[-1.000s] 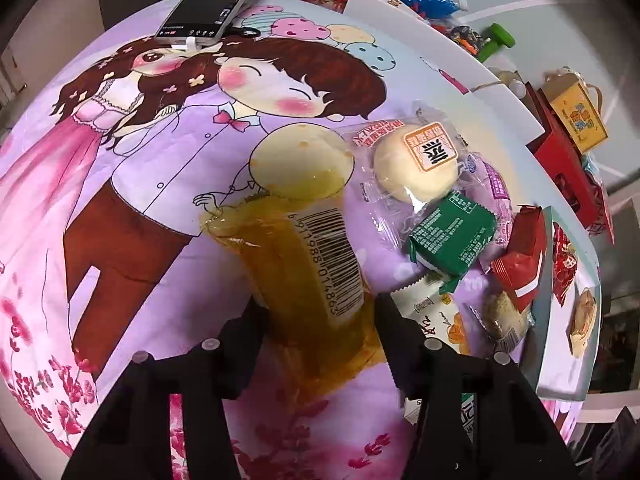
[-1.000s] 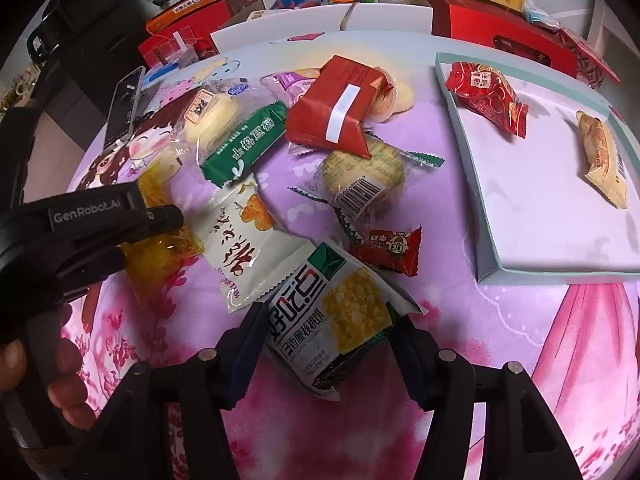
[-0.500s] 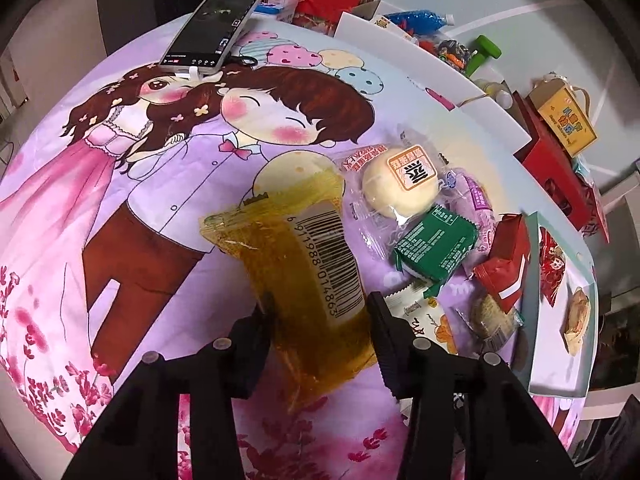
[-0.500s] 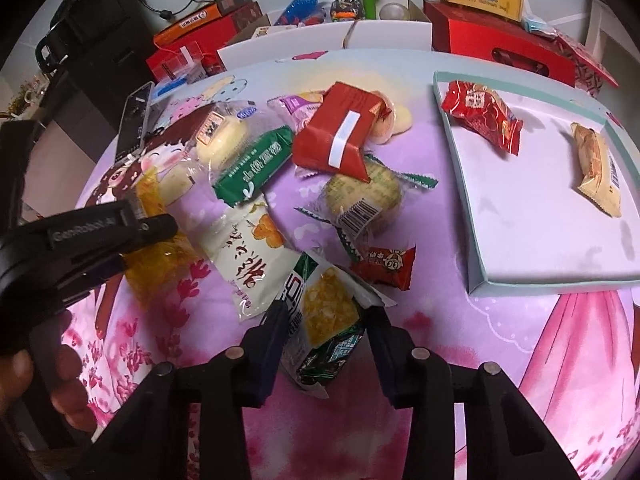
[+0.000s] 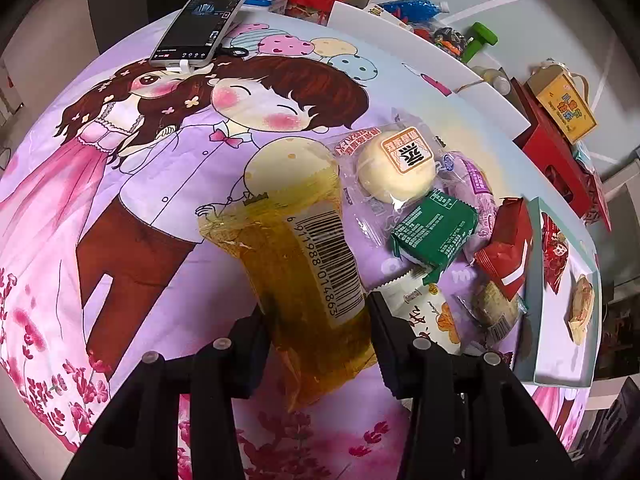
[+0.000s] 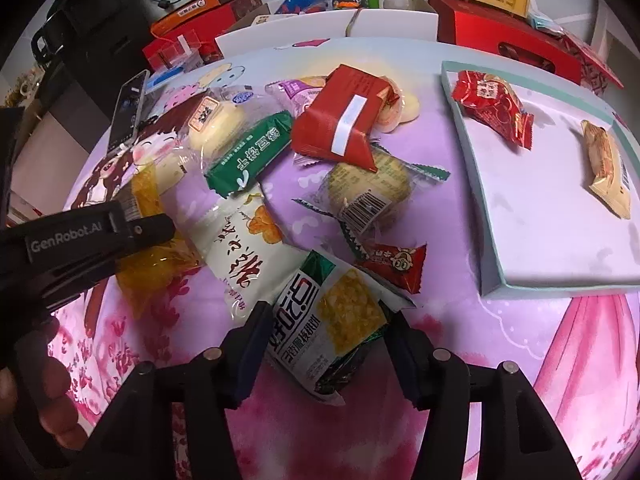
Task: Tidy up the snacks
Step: 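Lift the yellow bread with the left tool while the right tool lifts the green pack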
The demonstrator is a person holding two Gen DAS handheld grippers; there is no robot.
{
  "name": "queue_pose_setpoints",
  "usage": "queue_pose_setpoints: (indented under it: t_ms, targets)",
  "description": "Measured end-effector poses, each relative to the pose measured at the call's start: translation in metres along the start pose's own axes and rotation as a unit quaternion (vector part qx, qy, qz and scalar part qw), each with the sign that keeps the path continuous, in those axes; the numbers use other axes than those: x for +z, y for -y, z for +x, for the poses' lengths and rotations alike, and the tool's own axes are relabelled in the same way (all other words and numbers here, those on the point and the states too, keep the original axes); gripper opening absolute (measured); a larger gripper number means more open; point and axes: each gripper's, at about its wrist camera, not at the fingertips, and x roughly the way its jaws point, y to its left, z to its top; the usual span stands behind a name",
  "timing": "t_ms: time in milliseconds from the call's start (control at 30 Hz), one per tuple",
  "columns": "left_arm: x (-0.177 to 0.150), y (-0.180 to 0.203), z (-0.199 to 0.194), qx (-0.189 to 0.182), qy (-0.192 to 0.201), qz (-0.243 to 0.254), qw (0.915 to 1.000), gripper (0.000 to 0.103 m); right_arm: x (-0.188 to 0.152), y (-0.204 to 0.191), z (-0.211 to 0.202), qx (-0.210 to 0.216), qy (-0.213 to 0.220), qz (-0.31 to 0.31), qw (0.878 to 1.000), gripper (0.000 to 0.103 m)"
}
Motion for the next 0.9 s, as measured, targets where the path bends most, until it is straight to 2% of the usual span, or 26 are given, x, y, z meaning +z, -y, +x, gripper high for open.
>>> queue_pose_setpoints:
  t_ms: [133,400,433,467,567,900]
  targets:
    - [0.000,0.001,0.001,0.001,-0.002,0.000,1.0000,0.048,0.002,-0.007,0.009,-0.015,-0.002,-0.012,1.000,0.067]
    - [0.001,0.002,0.007,0.004,-0.010,0.001,0.9999,0.048,0.000,-0.025,0.021,-0.052,0.000,-0.050,0.997,0.067]
    - [0.001,0.002,0.007,0.004,-0.010,0.001,0.9999,0.048,0.000,-0.026,0.020,-0.053,0.002,-0.053,0.997,0.064]
    - [0.001,0.002,0.007,0.004,-0.010,0.001,0.9999,0.048,0.000,-0.028,0.020,-0.048,0.002,-0.055,0.997,0.054]
    - [0.001,0.002,0.007,0.004,-0.009,0.001,1.0000,0.048,-0.002,-0.033,0.020,-0.041,0.004,-0.064,0.997,0.037]
    - [0.001,-0.001,-0.001,0.001,0.002,0.000,1.0000,0.048,-0.003,-0.025,0.003,-0.015,0.019,-0.053,0.998,0.034]
